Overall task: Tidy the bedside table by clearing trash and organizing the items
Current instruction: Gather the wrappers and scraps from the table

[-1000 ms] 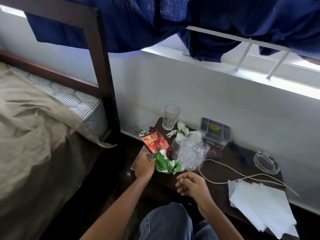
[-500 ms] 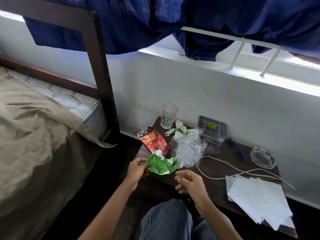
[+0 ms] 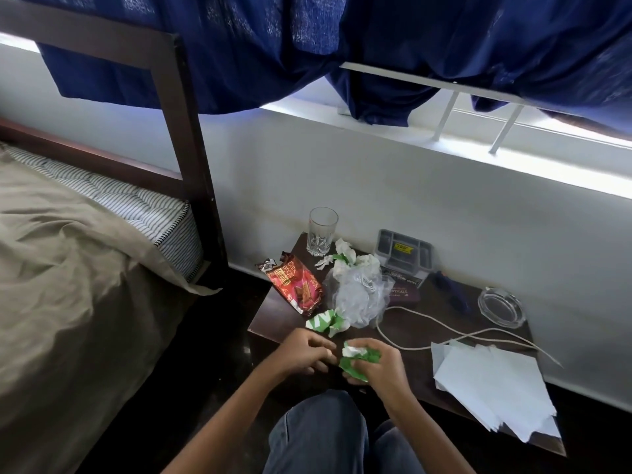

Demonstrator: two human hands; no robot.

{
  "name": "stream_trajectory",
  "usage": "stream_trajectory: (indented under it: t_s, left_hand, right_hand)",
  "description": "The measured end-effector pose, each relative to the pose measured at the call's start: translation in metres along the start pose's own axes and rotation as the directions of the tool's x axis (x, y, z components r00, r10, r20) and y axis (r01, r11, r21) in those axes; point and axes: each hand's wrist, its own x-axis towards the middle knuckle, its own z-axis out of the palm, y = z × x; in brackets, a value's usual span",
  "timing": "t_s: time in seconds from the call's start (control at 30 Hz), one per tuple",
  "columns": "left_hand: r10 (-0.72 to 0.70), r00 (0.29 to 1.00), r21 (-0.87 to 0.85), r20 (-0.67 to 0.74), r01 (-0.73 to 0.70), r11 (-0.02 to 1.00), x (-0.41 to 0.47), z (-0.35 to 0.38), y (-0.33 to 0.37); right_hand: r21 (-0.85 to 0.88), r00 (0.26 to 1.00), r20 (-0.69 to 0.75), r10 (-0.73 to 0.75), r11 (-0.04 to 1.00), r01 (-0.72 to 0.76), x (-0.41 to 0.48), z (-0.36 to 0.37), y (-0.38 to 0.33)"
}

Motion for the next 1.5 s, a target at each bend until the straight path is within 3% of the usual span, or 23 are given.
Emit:
stream_trajectory:
  t_s: [0.13,0.3,0.53,0.67,0.77,0.93,1.07,1.17,1.27,1.5]
  left_hand:
    - [0.149,0.927,0.339,-0.343,-0.026,0.940,0.025,0.009,-0.003]
    - [0.247,0.863,0.474,-0.442,-0.010,0.881,0.037,0.042,0.008]
    - [0.211,0.820,0.441,-0.533,0.057,0.896,0.036,0.046,0.002]
    - [0.100,0.835,0.280,-0.541,0.067,0.958,0.022,0.037,-0.006]
    - [0.050,0.870,0.138,-0.491,0.021,0.990,0.015,0.032,-0.002]
    - [0.089,0.943,-0.091,-0.320,-0.124,0.988,0.001,0.048,0.021]
    - [0.171,0.972,-0.144,-0.159,-0.194,0.970,-0.014,0.085,0.044]
    - [0.208,0.974,-0.191,-0.093,-0.223,0.956,-0.023,0.112,0.063]
    - [0.135,0.990,-0.414,0.045,-0.105,0.904,-0.036,0.132,0.082]
    - [0.126,0.985,-0.293,0.115,-0.087,0.952,-0.050,0.187,0.089]
  right_hand:
    - [-0.041,0.999,-0.044,0.017,0.999,-0.019,-0.002,-0.022,0.009]
    - [-0.026,0.999,-0.041,0.025,0.999,-0.026,-0.004,-0.030,0.015]
    - [0.044,0.997,-0.057,0.047,0.998,-0.045,-0.005,-0.042,0.016]
    - [0.179,0.990,-0.071,0.123,0.978,-0.109,-0.003,-0.044,0.016]
    - [0.255,0.990,-0.030,0.141,0.958,-0.129,-0.003,-0.047,0.014]
    - [0.394,0.984,0.085,0.157,0.902,-0.178,-0.008,-0.059,0.003]
    - [0.341,0.975,0.200,0.098,0.926,-0.163,-0.025,-0.079,-0.012]
    - [0.305,0.989,0.133,0.062,0.947,-0.101,-0.041,-0.106,-0.016]
    - [0.345,0.996,0.054,0.064,0.935,-0.079,-0.062,-0.147,-0.012]
    - [0.328,0.980,-0.164,0.115,0.943,-0.056,-0.134,-0.251,0.044]
